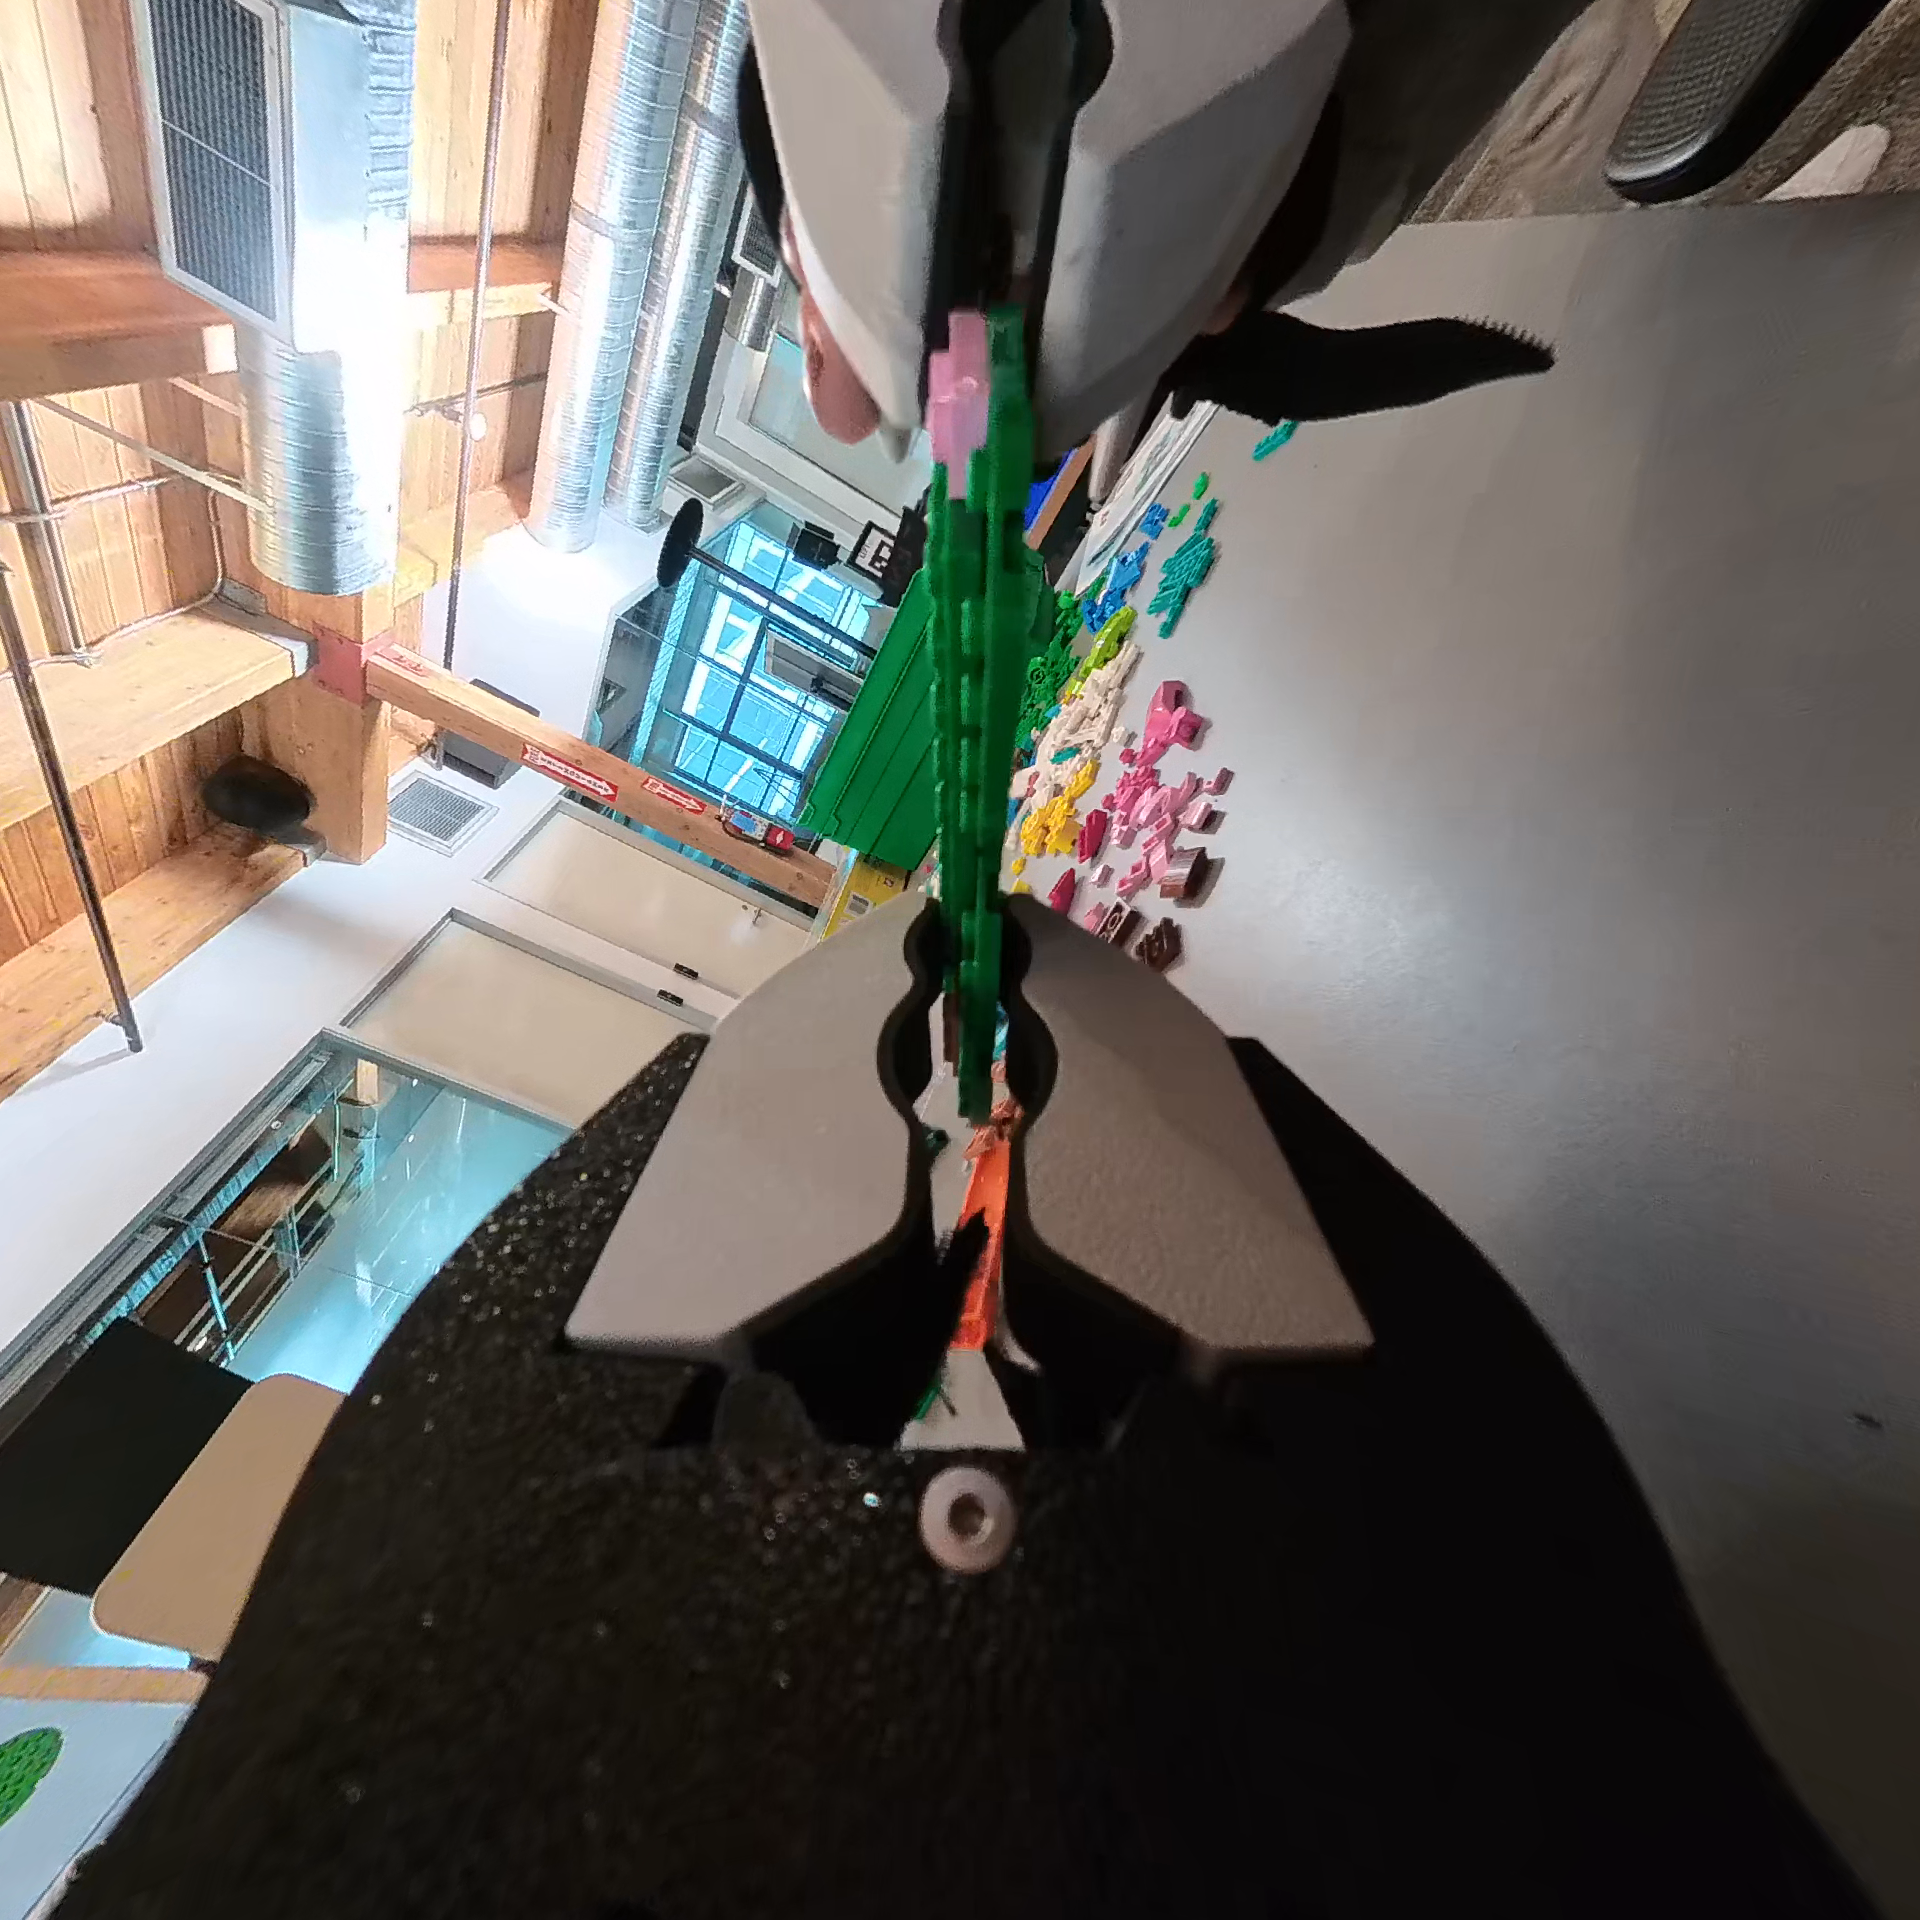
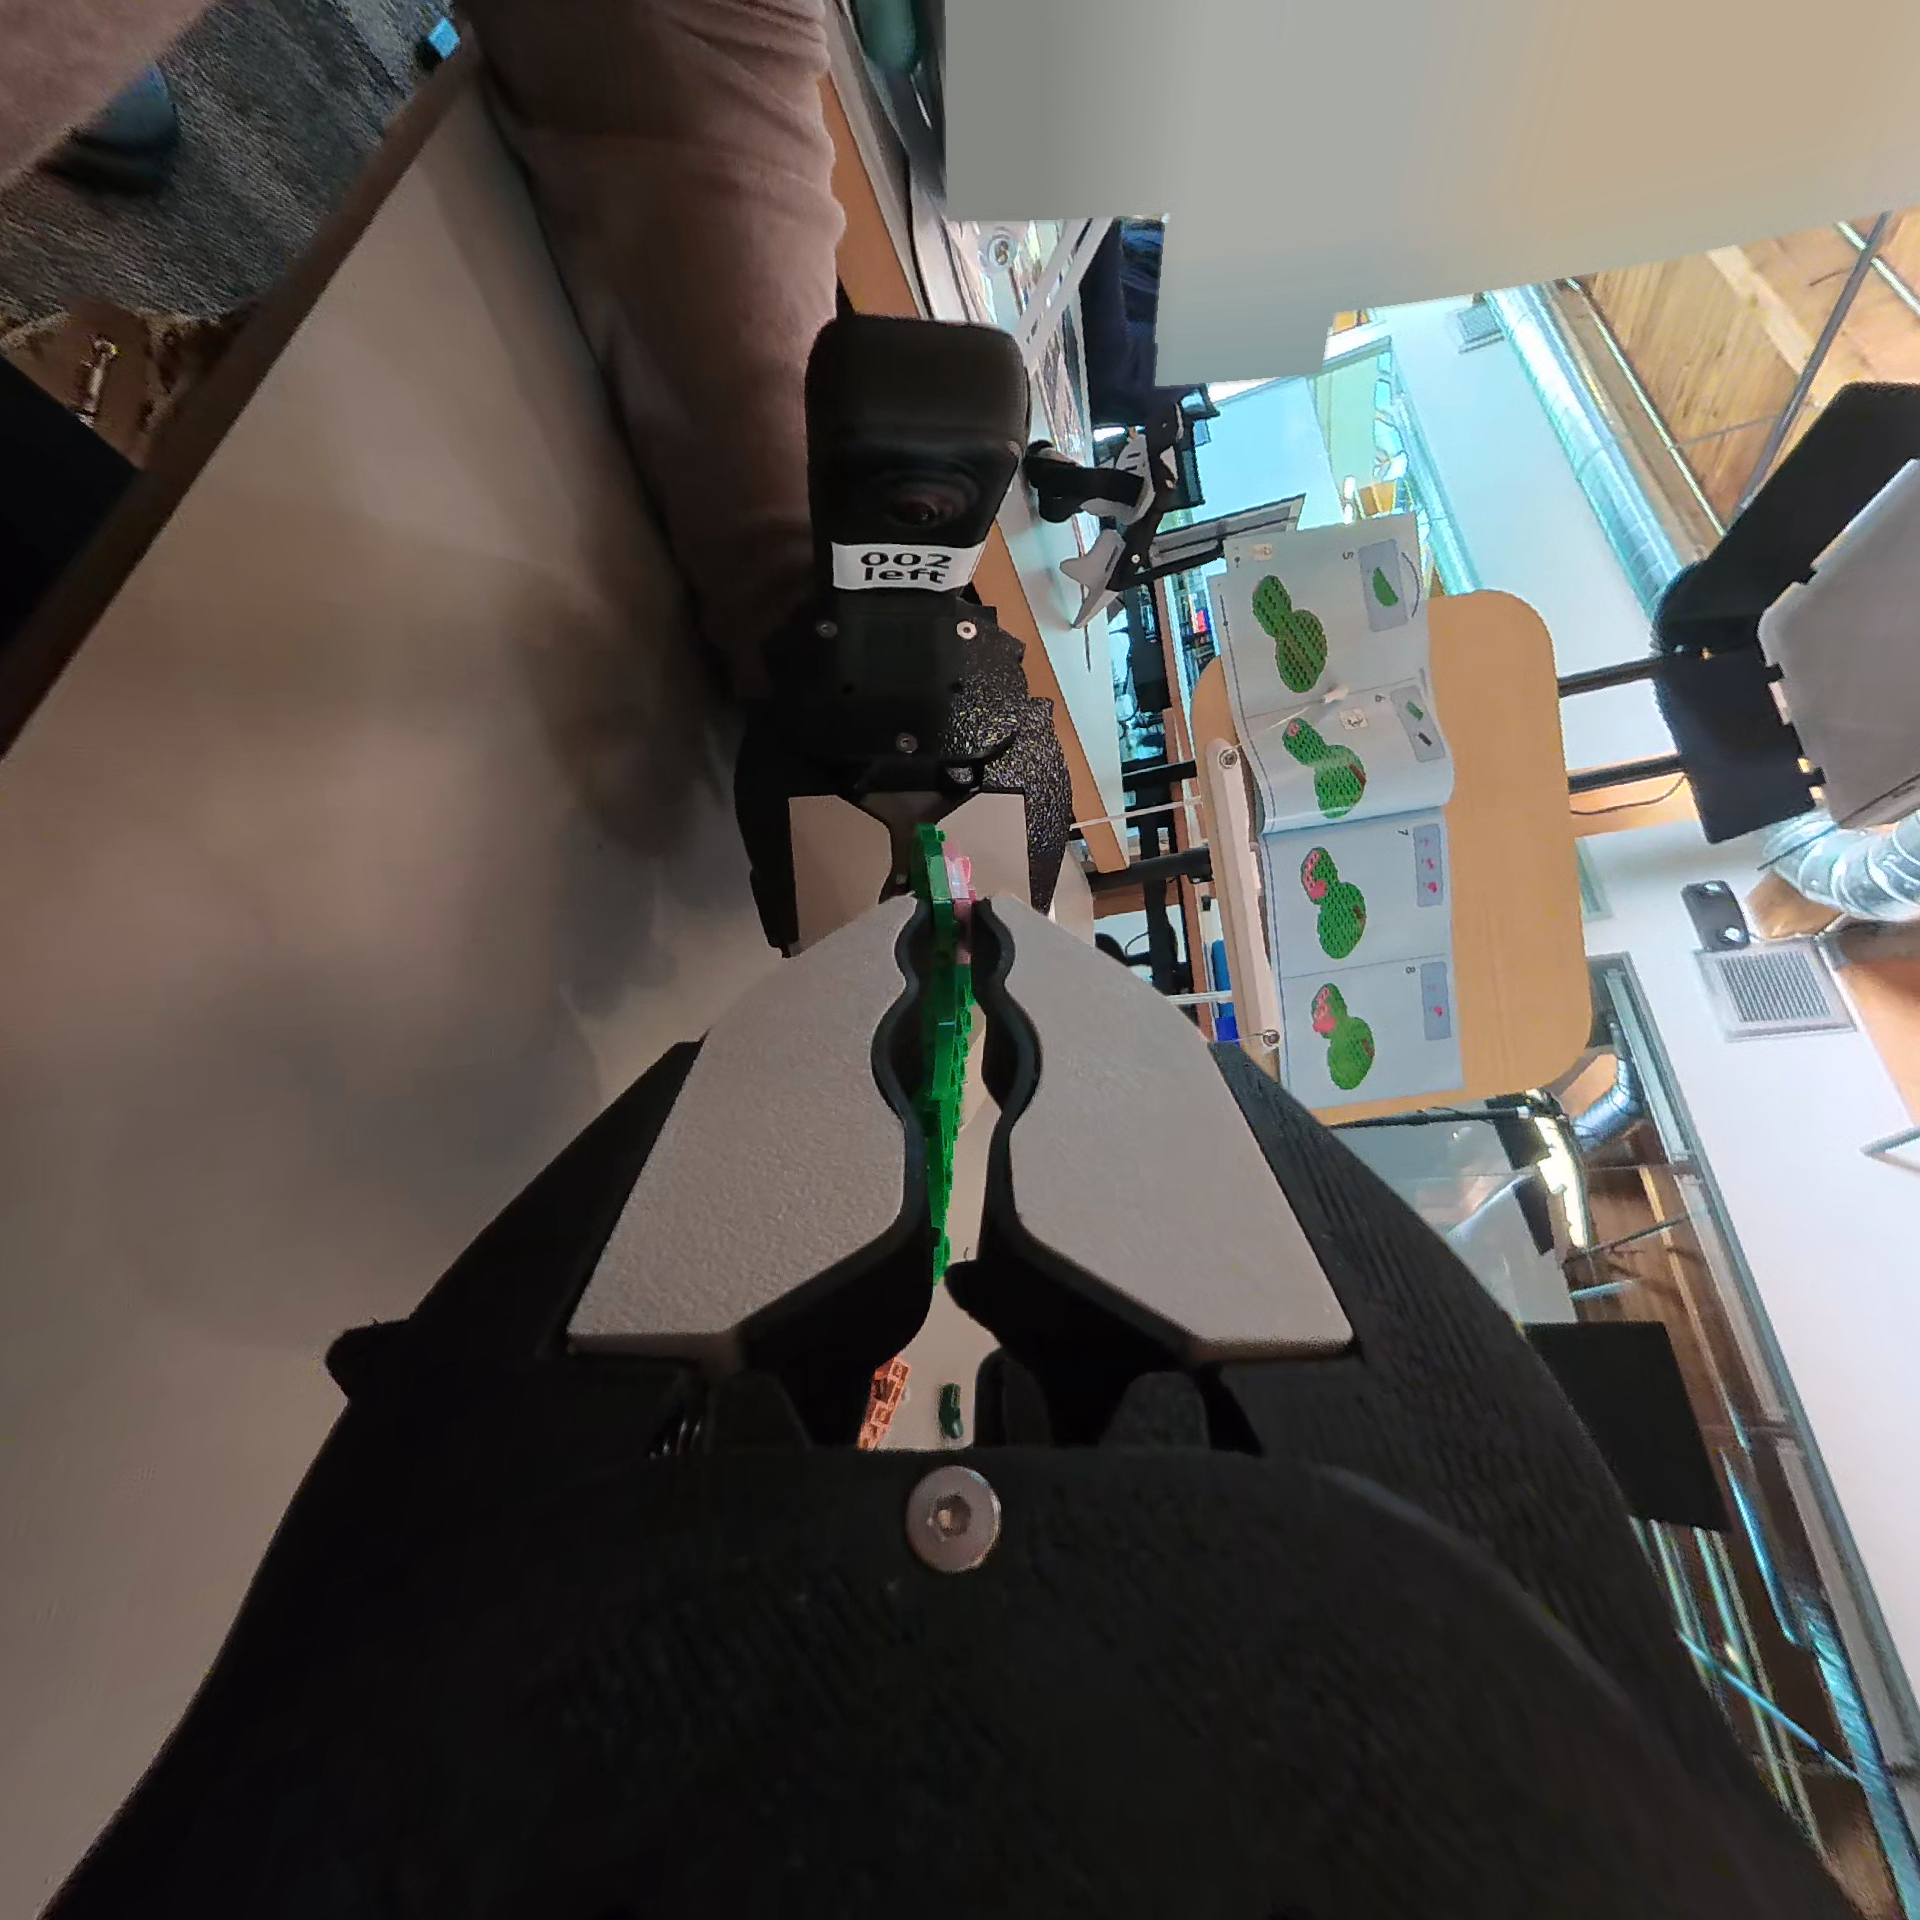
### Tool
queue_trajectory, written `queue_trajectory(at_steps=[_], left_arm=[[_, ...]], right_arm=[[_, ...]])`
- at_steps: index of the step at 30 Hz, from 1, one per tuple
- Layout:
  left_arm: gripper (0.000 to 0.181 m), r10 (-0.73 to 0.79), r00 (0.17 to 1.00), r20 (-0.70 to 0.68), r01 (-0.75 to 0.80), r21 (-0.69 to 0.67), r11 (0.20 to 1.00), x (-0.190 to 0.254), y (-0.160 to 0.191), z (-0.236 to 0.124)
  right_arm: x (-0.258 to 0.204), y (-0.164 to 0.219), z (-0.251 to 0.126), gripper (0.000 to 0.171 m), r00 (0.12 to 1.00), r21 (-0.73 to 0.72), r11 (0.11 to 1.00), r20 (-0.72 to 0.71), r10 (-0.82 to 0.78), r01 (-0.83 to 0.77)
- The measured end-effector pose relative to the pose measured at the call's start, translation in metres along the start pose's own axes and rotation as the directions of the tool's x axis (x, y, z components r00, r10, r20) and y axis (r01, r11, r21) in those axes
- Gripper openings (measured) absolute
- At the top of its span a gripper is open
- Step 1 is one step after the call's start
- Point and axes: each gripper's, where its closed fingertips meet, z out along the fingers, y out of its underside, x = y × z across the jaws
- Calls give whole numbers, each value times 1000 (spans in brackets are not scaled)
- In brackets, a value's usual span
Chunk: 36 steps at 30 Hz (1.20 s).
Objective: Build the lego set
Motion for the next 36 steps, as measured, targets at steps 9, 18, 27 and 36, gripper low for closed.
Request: queue_trajectory(at_steps=[9, 18, 27, 36], left_arm=[[8, -34, 999, -29, 33, -15, 999, 3, 4, 0], [8, -106, 991, -85, 105, -17, 994, 8, 6, 1], [8, -106, 988, -114, 107, -4, 994, 15, 4, 2], [15, -5, 999, -52, 6, 21, 1000, 14, -5, 5]], right_arm=[[2, 3, 2, 5, 988, 5, 988, 40, 151, -151], [6, 5, 5, 14, 937, 33, 939, 77, 340, -343], [-1, 3, 7, 6, 949, 34, 953, 116, 295, -300], [-2, 10, 5, 6, 954, 56, 959, 136, 268, -278]])
